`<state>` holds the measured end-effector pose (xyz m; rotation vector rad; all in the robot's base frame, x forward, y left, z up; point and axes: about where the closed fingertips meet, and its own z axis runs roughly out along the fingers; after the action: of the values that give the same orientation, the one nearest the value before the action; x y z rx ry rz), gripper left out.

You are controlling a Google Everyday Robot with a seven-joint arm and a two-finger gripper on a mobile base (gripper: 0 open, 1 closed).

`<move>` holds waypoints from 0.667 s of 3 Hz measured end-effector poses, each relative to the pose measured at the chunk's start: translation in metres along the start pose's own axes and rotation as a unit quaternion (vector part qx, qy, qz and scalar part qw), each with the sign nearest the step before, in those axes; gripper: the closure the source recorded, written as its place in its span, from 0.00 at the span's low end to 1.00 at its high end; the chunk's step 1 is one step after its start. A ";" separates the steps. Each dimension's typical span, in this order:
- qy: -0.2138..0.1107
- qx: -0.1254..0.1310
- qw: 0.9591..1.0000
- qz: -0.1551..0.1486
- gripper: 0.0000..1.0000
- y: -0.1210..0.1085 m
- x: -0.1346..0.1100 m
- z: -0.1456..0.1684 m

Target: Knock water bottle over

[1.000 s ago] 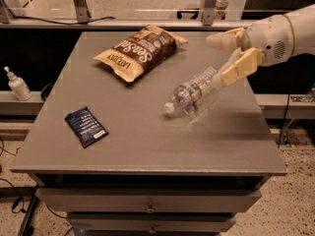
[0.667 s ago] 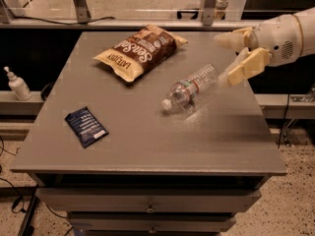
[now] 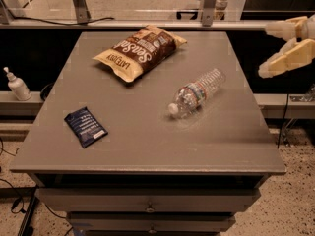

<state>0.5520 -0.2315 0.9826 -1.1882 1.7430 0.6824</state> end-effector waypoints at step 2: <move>0.040 0.084 0.996 -0.005 0.00 -0.039 0.018 -0.090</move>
Offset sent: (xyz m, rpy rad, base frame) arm -0.0077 -0.1676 0.0537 -0.1920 -0.0587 -0.2174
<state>0.5529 -0.3279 1.0090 -1.1199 1.8221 0.4780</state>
